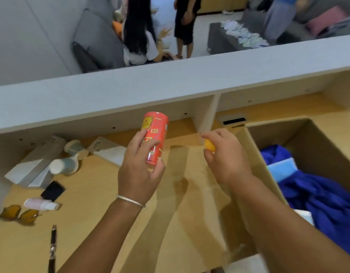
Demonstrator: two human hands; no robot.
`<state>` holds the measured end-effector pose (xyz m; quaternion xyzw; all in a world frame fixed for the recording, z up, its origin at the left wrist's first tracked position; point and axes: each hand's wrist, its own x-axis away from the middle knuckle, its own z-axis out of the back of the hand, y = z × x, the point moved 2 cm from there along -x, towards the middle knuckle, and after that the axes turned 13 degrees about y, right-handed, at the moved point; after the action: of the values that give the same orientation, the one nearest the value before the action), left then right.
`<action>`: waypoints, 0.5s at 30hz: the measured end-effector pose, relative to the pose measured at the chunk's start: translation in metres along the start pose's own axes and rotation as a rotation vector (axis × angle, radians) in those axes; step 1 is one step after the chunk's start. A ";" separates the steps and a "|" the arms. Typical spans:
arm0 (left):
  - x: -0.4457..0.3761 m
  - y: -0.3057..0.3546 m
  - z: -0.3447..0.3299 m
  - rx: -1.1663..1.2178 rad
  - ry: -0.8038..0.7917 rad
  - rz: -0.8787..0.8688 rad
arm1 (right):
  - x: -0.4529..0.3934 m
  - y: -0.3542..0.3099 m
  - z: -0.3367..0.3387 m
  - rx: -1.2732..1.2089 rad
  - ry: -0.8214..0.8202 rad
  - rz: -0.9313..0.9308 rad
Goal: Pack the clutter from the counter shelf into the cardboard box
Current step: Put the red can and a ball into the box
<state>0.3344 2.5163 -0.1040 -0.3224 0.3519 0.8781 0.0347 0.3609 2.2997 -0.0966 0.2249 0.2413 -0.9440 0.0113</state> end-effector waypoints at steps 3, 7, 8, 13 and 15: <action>0.001 0.049 -0.024 0.080 -0.051 -0.081 | 0.011 0.034 0.052 0.026 0.063 -0.061; 0.010 0.109 -0.059 0.186 -0.125 -0.170 | 0.031 0.087 0.106 0.118 0.107 -0.177; 0.014 0.124 -0.068 0.205 -0.149 -0.192 | 0.037 0.100 0.118 0.136 0.118 -0.208; 0.033 0.182 -0.111 0.289 -0.260 -0.272 | 0.071 0.149 0.160 0.155 0.166 -0.318; 0.041 0.199 -0.126 0.342 -0.303 -0.263 | 0.082 0.164 0.170 0.152 0.168 -0.356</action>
<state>0.3132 2.2793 -0.0785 -0.2197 0.4412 0.8320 0.2548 0.2377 2.0836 -0.0732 0.2568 0.2054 -0.9245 -0.1927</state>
